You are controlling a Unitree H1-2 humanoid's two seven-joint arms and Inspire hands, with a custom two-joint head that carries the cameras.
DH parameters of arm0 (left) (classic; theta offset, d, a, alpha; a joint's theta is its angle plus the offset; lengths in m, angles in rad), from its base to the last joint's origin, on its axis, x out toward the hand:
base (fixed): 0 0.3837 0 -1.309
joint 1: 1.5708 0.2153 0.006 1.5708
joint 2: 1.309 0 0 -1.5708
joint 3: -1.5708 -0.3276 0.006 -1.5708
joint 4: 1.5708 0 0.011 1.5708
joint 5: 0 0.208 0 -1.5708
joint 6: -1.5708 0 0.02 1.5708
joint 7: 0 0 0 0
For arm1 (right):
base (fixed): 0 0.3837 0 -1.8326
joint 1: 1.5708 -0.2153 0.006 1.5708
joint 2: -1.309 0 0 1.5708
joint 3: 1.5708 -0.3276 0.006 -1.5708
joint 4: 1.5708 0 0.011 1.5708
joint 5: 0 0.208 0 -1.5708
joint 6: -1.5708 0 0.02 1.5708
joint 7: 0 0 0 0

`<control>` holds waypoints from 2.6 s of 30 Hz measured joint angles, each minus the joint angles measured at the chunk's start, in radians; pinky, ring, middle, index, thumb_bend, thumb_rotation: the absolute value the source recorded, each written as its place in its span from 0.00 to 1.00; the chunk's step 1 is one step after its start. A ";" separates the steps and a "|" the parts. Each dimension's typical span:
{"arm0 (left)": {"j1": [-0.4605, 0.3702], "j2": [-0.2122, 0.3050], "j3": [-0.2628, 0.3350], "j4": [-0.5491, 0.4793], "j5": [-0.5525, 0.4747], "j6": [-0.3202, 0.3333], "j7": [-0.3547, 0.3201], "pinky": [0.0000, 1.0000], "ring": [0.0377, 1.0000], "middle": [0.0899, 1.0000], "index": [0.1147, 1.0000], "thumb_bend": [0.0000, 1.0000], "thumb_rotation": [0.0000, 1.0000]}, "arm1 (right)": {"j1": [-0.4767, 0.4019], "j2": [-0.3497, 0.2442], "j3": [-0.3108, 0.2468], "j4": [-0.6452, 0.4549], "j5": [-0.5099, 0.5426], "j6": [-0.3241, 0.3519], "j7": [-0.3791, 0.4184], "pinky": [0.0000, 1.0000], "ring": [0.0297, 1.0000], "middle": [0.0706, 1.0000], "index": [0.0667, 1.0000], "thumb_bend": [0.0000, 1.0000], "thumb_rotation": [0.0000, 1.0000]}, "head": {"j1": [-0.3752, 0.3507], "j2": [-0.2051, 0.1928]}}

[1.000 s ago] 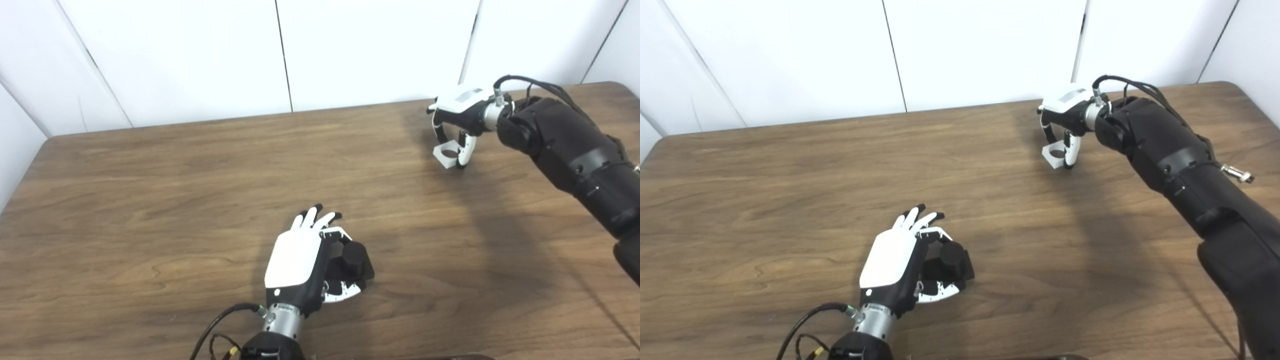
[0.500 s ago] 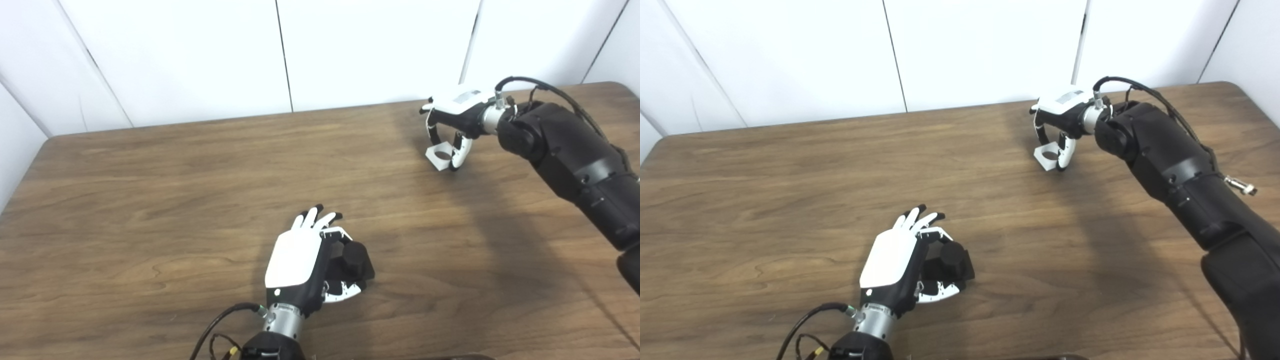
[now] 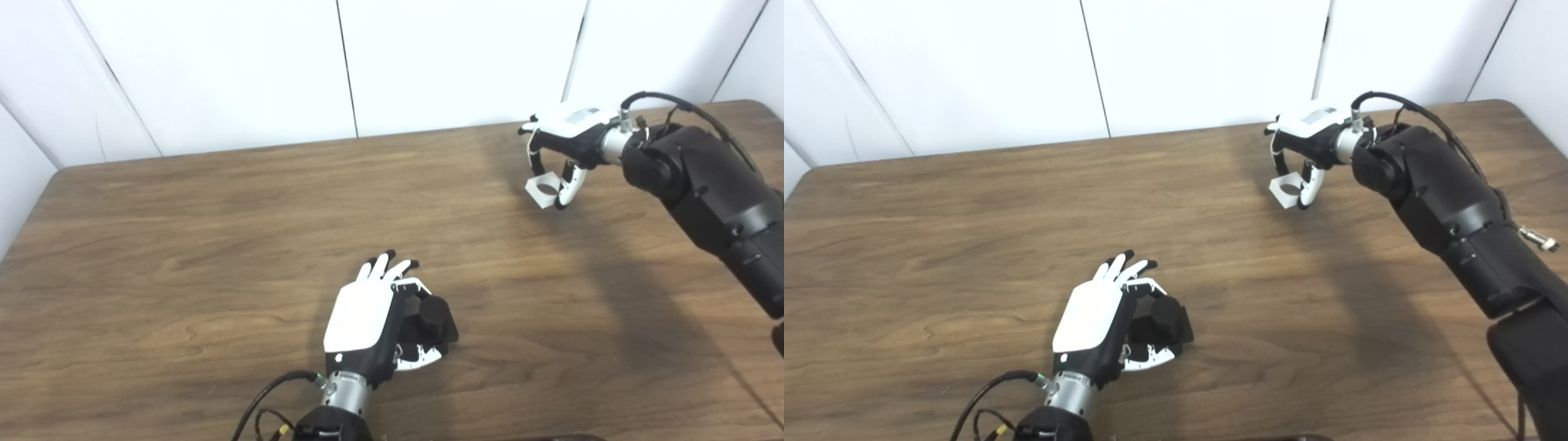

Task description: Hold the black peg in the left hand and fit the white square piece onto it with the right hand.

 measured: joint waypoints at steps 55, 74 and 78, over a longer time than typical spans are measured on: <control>-0.011 0.010 0.031 0.029 -0.044 -0.033 0.017 1.00 1.00 0.88 0.42 0.52 0.08 | 0.152 0.090 -0.094 -0.846 0.156 0.142 0.417 1.00 1.00 0.95 0.46 0.52 0.14 | 0.017 -0.015; -0.022 0.013 0.032 0.028 -0.044 -0.036 -0.003 1.00 1.00 0.88 0.42 0.52 0.08 | 0.186 0.138 -0.067 -0.863 0.152 0.141 0.451 1.00 1.00 0.96 0.46 0.52 0.14 | 0.021 -0.005; -0.023 0.012 0.033 0.026 -0.043 -0.034 -0.009 1.00 1.00 0.89 0.42 0.52 0.08 | 0.190 0.145 -0.048 -0.863 0.146 0.141 0.456 1.00 1.00 0.97 0.46 0.52 0.14 | 0.021 -0.005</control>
